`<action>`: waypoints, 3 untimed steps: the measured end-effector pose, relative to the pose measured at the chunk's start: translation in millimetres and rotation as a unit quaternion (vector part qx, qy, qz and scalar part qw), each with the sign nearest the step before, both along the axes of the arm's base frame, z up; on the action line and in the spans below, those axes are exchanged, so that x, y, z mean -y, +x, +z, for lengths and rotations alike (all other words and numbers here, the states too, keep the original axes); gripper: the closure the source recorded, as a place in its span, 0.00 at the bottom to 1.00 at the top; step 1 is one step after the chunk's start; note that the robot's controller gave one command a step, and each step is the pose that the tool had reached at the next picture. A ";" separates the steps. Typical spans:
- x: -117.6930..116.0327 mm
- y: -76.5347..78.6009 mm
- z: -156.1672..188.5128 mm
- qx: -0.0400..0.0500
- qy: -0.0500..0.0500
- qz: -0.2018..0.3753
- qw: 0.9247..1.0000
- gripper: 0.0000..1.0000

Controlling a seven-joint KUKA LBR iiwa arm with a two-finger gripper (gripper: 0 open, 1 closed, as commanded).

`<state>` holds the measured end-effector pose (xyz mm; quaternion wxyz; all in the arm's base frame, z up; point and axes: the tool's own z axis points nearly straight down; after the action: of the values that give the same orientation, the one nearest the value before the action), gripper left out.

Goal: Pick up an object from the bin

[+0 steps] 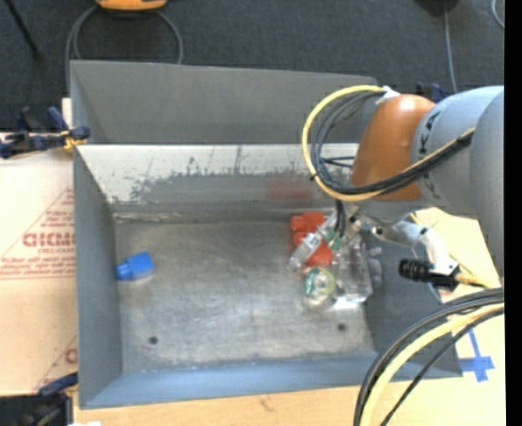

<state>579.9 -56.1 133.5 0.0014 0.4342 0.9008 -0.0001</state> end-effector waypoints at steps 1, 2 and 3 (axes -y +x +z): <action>19.7 30.9 -39.7 0.005 -0.001 -0.038 0.999 0.00; 17.0 30.0 -42.9 0.001 0.002 -0.036 0.999 1.00; 4.4 20.2 -32.2 0.004 0.000 -0.031 1.000 1.00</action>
Offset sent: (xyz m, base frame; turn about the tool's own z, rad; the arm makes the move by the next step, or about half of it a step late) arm 0.0358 -0.0228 -0.0568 0.0826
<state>600.0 -60.5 101.3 0.0051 0.4618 0.8869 0.0012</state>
